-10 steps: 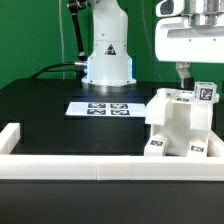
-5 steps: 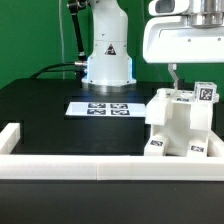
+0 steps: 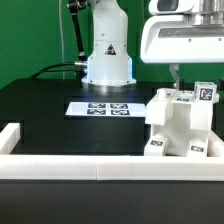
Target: Assemble chair
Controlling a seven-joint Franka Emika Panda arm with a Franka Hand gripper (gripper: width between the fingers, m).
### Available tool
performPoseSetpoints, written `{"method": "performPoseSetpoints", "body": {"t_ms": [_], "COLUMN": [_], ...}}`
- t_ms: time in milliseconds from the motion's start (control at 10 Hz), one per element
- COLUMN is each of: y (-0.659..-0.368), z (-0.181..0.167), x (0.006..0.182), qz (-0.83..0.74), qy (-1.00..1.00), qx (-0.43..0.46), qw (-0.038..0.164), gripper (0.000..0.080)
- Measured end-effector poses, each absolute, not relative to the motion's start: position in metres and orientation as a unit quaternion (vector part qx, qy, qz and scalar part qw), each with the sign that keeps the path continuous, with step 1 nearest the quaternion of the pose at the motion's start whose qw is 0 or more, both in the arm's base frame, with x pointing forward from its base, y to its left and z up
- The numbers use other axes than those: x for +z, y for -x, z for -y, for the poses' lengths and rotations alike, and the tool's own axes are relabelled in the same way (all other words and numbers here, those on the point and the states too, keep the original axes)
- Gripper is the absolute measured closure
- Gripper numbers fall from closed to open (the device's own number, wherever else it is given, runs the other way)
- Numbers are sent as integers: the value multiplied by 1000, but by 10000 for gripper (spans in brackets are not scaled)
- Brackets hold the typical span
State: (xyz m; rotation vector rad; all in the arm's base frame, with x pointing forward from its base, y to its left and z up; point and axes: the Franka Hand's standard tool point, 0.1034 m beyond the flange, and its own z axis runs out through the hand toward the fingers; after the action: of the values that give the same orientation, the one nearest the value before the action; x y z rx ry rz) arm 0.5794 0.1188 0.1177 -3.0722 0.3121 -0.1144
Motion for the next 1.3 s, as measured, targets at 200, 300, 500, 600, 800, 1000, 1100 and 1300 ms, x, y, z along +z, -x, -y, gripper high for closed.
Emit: {"method": "performPoseSetpoints", "body": {"t_ms": [200,300,500,600,800,1000,1100,1300], "y": [-579,-579,-579,-579,-579,-579,-579,-579], "z": [-119,-119,-119,-119,-120,-121,-120,-121], "x": [118,118,118,118,117,117,117,118], "qz": [-105,-115,-159,-204,-297,-353,-396,-493], "qy": [993,992,986,978,954,934,917,869], "qx": [-37,-37,-36,-34,-31,-29,-27,-21], "qw": [26,26,28,30,33,35,37,44], "gripper": [515,515,514,514,514,514,512,512]}}
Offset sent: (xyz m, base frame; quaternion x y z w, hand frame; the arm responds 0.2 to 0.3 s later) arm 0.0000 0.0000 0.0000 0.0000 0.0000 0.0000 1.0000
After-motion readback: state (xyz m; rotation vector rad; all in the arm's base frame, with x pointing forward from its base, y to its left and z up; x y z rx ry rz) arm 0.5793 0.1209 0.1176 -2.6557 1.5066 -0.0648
